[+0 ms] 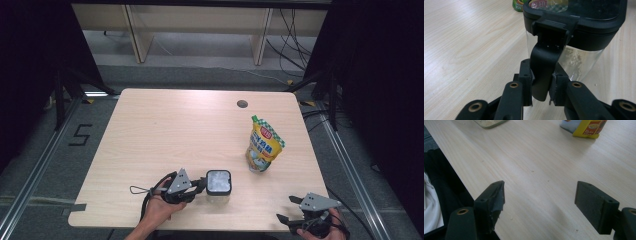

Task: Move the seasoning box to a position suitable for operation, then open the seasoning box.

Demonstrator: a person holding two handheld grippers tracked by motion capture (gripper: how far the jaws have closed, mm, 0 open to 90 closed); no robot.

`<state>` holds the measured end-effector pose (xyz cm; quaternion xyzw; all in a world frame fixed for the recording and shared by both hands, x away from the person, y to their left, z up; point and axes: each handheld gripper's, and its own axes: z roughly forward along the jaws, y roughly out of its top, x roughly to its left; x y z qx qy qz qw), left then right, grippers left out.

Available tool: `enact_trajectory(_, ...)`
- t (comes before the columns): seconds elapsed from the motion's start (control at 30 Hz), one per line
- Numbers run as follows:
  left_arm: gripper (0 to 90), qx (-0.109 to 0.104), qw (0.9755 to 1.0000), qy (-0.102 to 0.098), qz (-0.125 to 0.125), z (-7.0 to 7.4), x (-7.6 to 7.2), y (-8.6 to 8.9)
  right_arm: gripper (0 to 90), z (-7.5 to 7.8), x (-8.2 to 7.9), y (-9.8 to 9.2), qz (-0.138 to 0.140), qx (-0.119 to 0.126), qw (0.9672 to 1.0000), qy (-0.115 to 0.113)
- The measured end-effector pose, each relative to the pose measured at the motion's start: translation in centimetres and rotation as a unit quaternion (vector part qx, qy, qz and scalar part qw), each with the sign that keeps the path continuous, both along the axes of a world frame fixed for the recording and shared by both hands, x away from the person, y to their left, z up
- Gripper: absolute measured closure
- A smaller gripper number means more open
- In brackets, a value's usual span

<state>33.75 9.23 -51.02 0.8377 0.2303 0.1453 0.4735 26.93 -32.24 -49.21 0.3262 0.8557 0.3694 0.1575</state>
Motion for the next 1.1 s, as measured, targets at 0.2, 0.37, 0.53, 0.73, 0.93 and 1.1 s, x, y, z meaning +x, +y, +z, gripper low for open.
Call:
enact_trajectory(0.2,74.5,0.012,0.9999,0.0,-0.011,0.1,-0.3,0.1,25.1,-0.2,0.0,-0.1,-0.002,0.002,1.0,0.007)
enact_trajectory(0.37,74.3,0.009,0.9997,-0.007,-0.021,0.1,-0.1,0.1,25.1,-0.2,0.1,-0.4,-0.007,0.002,1.0,0.004)
enact_trajectory(0.53,74.3,0.004,0.9997,0.009,-0.021,0.1,-0.3,0.2,25.1,-0.3,0.1,-0.5,-0.003,0.004,1.0,0.002)
enact_trajectory(0.73,63.9,-0.003,0.9996,0.024,-0.016,0.1,0.0,0.4,25.1,-0.2,0.1,-0.5,0.0,0.001,1.0,-0.002)
enact_trajectory(0.93,38.0,0.012,0.9997,0.014,-0.012,0.6,-1.5,1.4,25.1,-0.3,0.1,-0.3,-0.002,0.003,1.0,0.001)
enact_trajectory(1.1,28.3,-0.016,0.9996,0.021,0.009,1.7,-2.1,2.3,25.1,-0.3,0.1,-0.3,-0.001,0.003,1.0,0.003)
